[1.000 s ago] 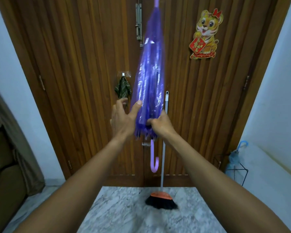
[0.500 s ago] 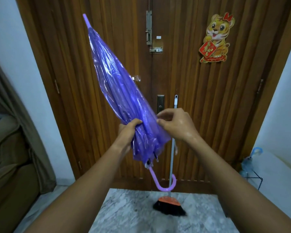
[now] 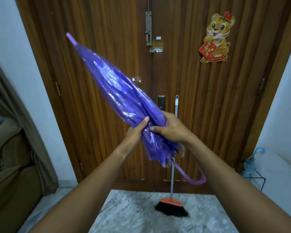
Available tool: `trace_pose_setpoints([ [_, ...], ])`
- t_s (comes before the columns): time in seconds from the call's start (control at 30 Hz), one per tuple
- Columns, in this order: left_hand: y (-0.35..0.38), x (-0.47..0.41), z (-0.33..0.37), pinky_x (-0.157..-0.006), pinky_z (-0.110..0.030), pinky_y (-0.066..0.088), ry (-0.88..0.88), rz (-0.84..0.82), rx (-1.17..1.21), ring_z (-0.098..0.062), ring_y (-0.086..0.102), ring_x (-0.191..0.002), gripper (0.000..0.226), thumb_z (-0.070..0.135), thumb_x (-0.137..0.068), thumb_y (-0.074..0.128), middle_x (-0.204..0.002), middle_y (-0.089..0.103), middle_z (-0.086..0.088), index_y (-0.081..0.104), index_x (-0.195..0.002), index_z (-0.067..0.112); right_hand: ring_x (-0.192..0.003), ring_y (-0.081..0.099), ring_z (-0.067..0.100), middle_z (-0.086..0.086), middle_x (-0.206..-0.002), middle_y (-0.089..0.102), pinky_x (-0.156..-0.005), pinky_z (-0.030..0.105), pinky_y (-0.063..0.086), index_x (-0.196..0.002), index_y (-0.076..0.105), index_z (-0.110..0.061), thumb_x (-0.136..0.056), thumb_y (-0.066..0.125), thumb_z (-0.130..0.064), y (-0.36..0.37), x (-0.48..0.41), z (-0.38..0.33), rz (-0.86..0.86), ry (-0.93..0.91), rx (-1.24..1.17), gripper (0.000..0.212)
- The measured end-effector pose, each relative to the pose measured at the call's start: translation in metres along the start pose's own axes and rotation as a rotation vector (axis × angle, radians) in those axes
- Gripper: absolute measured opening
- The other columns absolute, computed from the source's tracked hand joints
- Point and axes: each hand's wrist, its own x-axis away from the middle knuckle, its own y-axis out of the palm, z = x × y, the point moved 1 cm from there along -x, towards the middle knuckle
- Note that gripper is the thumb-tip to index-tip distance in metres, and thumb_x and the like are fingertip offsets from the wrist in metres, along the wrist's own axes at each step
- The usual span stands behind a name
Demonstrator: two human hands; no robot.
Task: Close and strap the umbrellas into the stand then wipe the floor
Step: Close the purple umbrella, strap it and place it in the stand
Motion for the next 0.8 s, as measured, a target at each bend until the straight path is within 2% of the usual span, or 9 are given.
trace_pose_setpoints([
  [0.13,0.005,0.001,-0.006,-0.098,-0.042,0.053,-0.089,-0.042,0.024,-0.021,0.066,-0.116,0.047,0.049,-0.098,0.051,-0.125,0.070,-0.004,0.059,-0.132,0.018,-0.105,0.066,0.016,-0.007,-0.120,0.060,-0.089,0.041,0.059,-0.129,0.036,-0.031,-0.060,0.093,-0.044,0.011,0.002,-0.009,-0.157,0.057,0.245,0.090],
  [0.23,0.008,0.001,-0.001,-0.092,-0.033,0.053,-0.079,0.049,-0.076,-0.017,0.067,-0.107,0.033,0.047,-0.100,0.046,-0.112,0.072,0.001,0.064,-0.118,0.026,-0.093,0.068,0.020,-0.005,-0.112,0.063,-0.075,0.040,0.059,-0.125,0.033,-0.034,-0.072,0.084,-0.028,0.015,0.003,-0.008,0.028,-0.020,0.509,0.074],
  [0.3,-0.002,0.007,0.003,-0.091,-0.036,0.050,-0.008,0.107,-0.423,-0.015,0.067,-0.095,0.044,0.068,-0.090,0.046,-0.097,0.074,0.007,0.071,-0.095,0.032,-0.088,0.066,0.017,-0.006,-0.107,0.064,-0.069,0.034,0.054,-0.124,0.038,-0.031,-0.080,0.078,-0.027,0.009,0.004,-0.007,0.117,-0.081,0.627,0.060],
  [0.37,-0.012,0.027,0.006,-0.070,-0.029,0.045,0.363,0.283,-0.974,-0.008,0.063,-0.072,0.046,0.070,-0.080,0.054,-0.074,0.070,0.011,0.067,-0.075,0.026,-0.084,0.065,0.014,-0.006,-0.106,0.065,-0.071,0.035,0.054,-0.123,0.040,-0.029,-0.083,0.075,-0.032,0.001,0.004,0.000,0.164,-0.137,0.721,0.054],
  [0.43,-0.012,0.047,0.006,-0.077,-0.033,0.041,0.803,0.385,-1.447,-0.015,0.060,-0.091,0.045,0.061,-0.071,0.065,-0.100,0.068,0.003,0.068,-0.097,0.024,-0.087,0.067,0.017,-0.005,-0.106,0.067,-0.076,0.039,0.054,-0.122,0.040,-0.030,-0.081,0.075,-0.033,0.000,0.006,0.004,0.154,-0.175,0.797,0.054],
  [0.5,-0.019,0.044,-0.004,-0.097,-0.047,0.032,0.760,0.301,-1.780,-0.031,0.046,-0.129,0.085,0.060,-0.064,0.071,-0.141,0.051,-0.010,0.051,-0.138,0.024,-0.092,0.069,0.020,-0.005,-0.107,0.069,-0.077,0.037,0.050,-0.122,0.039,-0.031,-0.079,0.076,-0.033,0.006,0.008,0.007,0.103,-0.238,0.840,0.057],
  [0.57,-0.026,0.031,-0.009,-0.105,-0.051,0.023,0.639,0.265,-1.904,-0.034,0.042,-0.137,0.095,0.053,-0.064,0.078,-0.144,0.049,-0.013,0.041,-0.146,0.023,-0.094,0.069,0.019,-0.004,-0.109,0.070,-0.083,0.039,0.050,-0.123,0.037,-0.030,-0.076,0.079,-0.034,0.014,0.011,0.006,0.061,-0.314,0.847,0.064],
  [0.67,-0.033,0.024,-0.010,-0.093,-0.048,0.037,0.668,0.260,-1.985,-0.031,0.065,-0.097,0.058,0.032,-0.068,0.082,-0.103,0.067,-0.008,0.055,-0.117,0.016,-0.093,0.067,0.015,-0.007,-0.108,0.069,-0.084,0.037,0.049,-0.122,0.034,-0.033,-0.069,0.083,-0.047,0.018,0.013,0.005,-0.003,-0.294,0.800,0.074],
  [0.8,-0.037,0.029,-0.017,-0.077,-0.046,0.047,0.656,0.216,-1.964,-0.031,0.066,-0.085,0.047,0.028,-0.069,0.084,-0.095,0.067,-0.010,0.058,-0.106,0.013,-0.096,0.064,0.007,-0.017,-0.106,0.064,-0.086,0.038,0.055,-0.114,0.053,-0.034,-0.072,0.065,-0.073,0.014,0.016,0.001,-0.032,-0.161,0.439,0.058],
])
